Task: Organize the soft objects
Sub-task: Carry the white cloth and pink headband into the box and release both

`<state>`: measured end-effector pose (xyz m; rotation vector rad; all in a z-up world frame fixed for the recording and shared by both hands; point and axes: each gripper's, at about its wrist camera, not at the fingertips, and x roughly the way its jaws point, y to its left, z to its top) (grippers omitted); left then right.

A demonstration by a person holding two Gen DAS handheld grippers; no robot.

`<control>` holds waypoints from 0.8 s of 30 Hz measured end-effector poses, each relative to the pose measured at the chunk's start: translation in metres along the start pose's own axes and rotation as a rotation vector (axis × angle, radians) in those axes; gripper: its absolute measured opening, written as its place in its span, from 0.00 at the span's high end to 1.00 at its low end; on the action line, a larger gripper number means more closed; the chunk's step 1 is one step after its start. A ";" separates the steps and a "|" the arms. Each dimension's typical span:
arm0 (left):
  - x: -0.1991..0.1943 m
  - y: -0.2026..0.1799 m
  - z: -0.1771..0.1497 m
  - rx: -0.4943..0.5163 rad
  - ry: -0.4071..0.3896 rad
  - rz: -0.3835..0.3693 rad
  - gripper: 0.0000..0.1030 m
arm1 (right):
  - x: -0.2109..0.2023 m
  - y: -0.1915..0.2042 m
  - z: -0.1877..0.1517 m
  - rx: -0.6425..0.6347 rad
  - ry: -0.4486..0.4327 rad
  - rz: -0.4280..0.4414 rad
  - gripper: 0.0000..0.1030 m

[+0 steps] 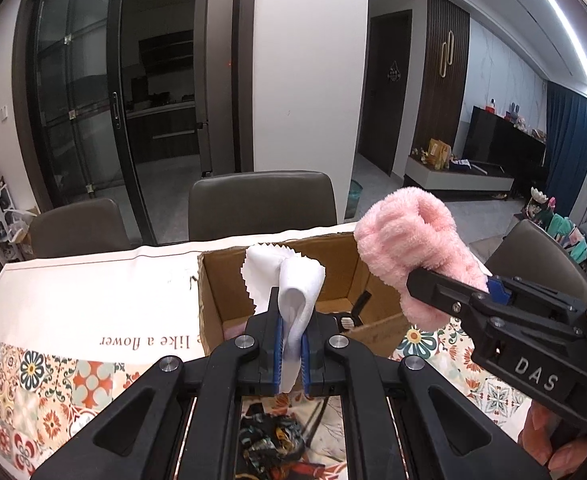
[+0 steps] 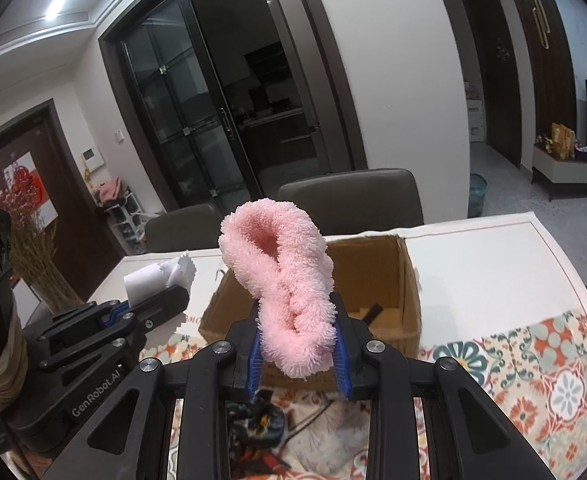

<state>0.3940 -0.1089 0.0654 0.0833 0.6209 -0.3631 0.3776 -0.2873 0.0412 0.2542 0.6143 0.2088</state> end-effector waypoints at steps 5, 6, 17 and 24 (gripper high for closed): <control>0.023 0.004 0.012 0.001 0.037 -0.014 0.91 | 0.019 -0.004 0.015 0.002 0.017 -0.019 0.71; 0.029 0.005 0.016 0.001 0.046 -0.016 0.91 | 0.023 -0.005 0.017 0.003 0.024 -0.017 0.70; 0.084 0.013 0.032 -0.013 0.146 -0.033 0.89 | 0.076 -0.024 0.025 0.042 0.146 -0.034 0.69; 0.102 0.014 0.029 -0.010 0.186 -0.014 0.63 | 0.095 -0.034 0.023 0.074 0.201 -0.041 0.56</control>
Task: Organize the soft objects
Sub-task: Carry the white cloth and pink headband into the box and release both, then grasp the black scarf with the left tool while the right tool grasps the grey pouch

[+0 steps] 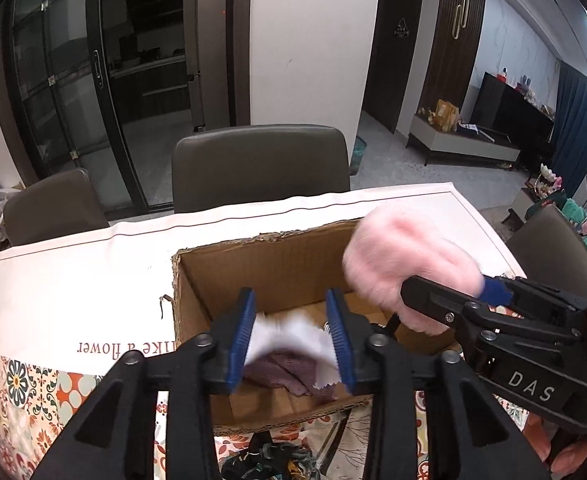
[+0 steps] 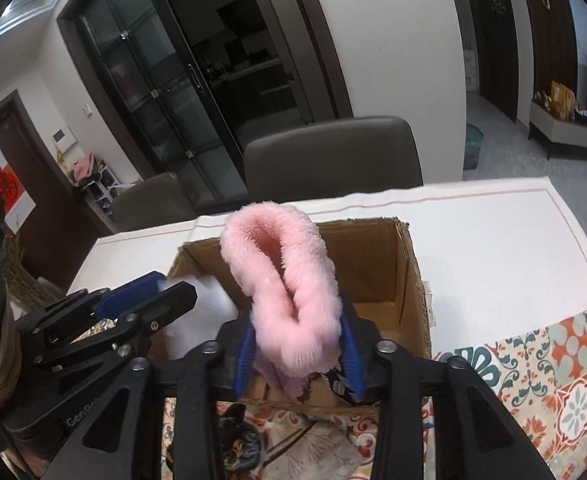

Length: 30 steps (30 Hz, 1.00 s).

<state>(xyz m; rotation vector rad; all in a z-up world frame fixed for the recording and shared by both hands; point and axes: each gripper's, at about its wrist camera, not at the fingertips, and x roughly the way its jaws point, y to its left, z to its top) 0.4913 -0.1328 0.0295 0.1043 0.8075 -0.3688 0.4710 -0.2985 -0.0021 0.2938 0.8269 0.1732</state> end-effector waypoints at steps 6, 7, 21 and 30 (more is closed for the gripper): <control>-0.002 0.002 -0.005 0.006 -0.004 0.036 0.57 | -0.004 -0.003 0.000 0.000 -0.028 -0.054 0.42; -0.004 0.003 -0.005 0.007 -0.010 0.044 0.56 | -0.006 -0.002 -0.001 -0.006 -0.035 -0.071 0.42; -0.059 0.010 -0.040 0.016 -0.100 0.114 0.47 | -0.057 0.022 -0.023 -0.030 -0.140 -0.139 0.42; -0.089 0.014 -0.076 0.018 -0.138 0.125 0.37 | -0.065 0.039 -0.058 -0.033 -0.116 -0.138 0.33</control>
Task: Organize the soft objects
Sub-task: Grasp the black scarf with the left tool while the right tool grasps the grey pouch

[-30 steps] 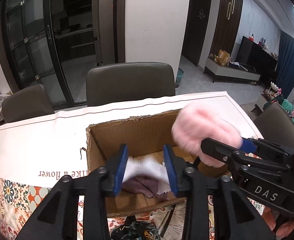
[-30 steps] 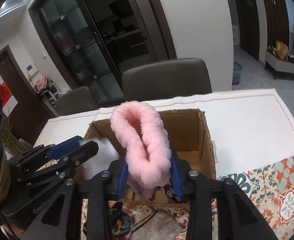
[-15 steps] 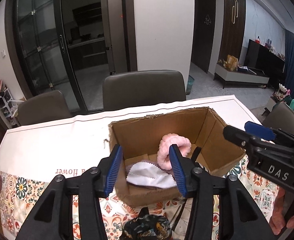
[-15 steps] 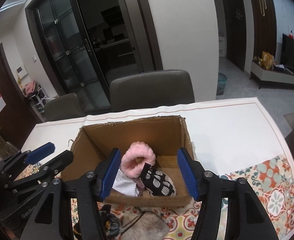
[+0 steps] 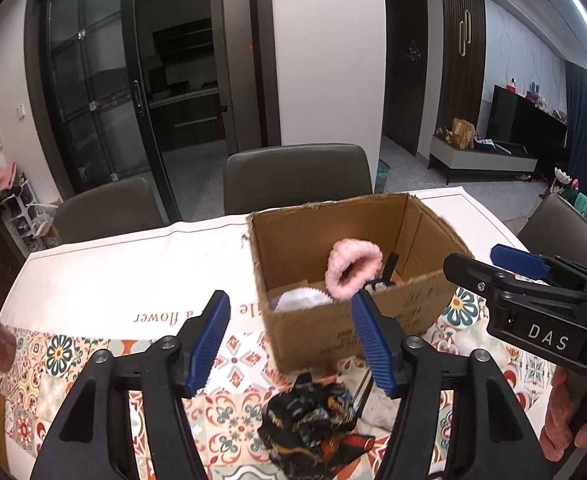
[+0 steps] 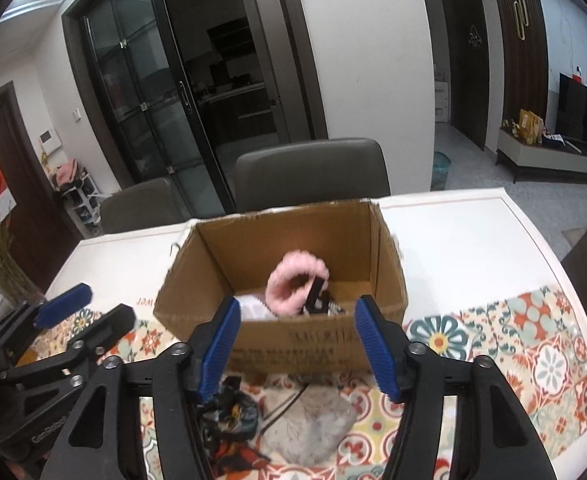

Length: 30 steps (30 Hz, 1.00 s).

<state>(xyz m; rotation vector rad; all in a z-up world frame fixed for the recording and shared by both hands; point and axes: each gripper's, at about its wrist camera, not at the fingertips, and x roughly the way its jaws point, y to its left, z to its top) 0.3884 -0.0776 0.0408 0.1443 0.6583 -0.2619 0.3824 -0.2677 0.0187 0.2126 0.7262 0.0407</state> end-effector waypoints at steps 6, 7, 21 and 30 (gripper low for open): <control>-0.007 0.003 -0.025 0.003 0.011 0.020 0.34 | -0.002 0.003 -0.023 0.004 0.011 -0.032 0.31; -0.008 0.004 -0.028 0.001 0.013 0.018 0.32 | -0.003 0.002 -0.026 0.009 0.013 -0.033 0.31; -0.008 0.012 -0.092 -0.046 0.079 0.009 0.26 | 0.006 -0.003 -0.076 0.060 0.054 -0.112 0.31; 0.017 0.015 -0.125 -0.068 0.170 -0.021 0.26 | 0.024 -0.010 -0.106 0.097 0.103 -0.130 0.31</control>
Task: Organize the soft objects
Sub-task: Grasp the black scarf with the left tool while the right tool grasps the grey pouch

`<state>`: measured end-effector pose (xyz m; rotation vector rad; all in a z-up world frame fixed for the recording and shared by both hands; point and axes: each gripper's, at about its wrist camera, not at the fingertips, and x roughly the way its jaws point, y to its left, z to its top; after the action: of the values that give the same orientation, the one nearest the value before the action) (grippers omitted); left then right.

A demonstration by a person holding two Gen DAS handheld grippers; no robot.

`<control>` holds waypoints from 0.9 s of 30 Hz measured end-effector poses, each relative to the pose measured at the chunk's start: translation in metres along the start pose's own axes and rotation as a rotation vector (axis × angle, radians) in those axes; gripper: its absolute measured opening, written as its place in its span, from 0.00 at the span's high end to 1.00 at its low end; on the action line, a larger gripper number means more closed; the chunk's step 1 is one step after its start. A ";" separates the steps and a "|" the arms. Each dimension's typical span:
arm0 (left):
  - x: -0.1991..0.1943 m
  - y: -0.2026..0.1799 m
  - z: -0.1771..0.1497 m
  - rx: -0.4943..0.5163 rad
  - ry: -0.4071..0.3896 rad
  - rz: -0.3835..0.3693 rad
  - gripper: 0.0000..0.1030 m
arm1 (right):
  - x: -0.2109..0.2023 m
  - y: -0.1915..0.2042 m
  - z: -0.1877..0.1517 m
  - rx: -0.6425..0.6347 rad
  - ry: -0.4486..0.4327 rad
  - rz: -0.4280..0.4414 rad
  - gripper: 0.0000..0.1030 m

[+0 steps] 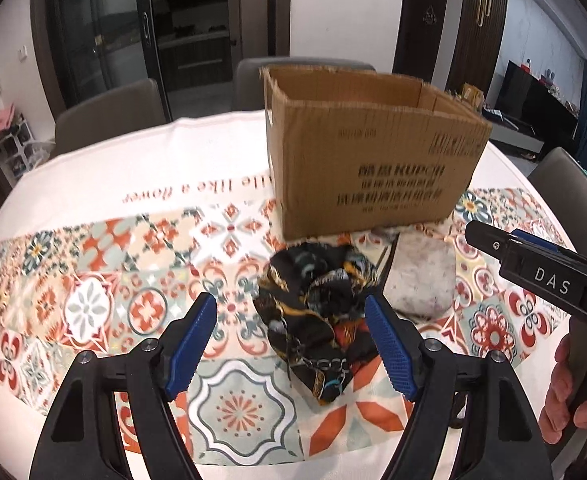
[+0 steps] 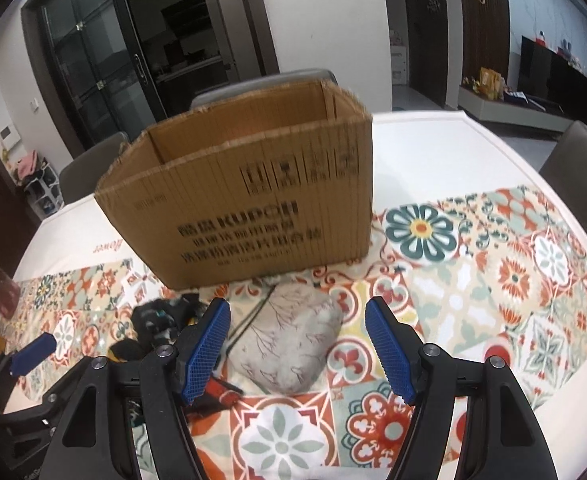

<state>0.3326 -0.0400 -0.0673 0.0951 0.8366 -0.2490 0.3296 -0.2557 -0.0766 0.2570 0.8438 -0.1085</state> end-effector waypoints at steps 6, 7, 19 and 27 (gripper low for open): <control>0.024 0.001 -0.008 -0.009 0.106 -0.037 0.26 | 0.021 -0.007 -0.013 0.035 0.061 -0.006 0.31; 0.029 0.000 -0.009 -0.003 0.113 -0.045 0.26 | 0.023 -0.008 -0.014 0.035 0.067 -0.009 0.31; 0.080 -0.006 -0.019 0.030 0.222 -0.066 0.26 | 0.063 -0.014 -0.027 0.049 0.158 -0.003 0.32; 0.102 -0.009 -0.011 0.036 0.235 -0.058 0.26 | 0.085 -0.020 -0.025 0.071 0.186 0.031 0.32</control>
<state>0.3882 -0.0653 -0.1500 0.1353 1.0702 -0.3114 0.3642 -0.2682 -0.1601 0.3513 1.0213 -0.0863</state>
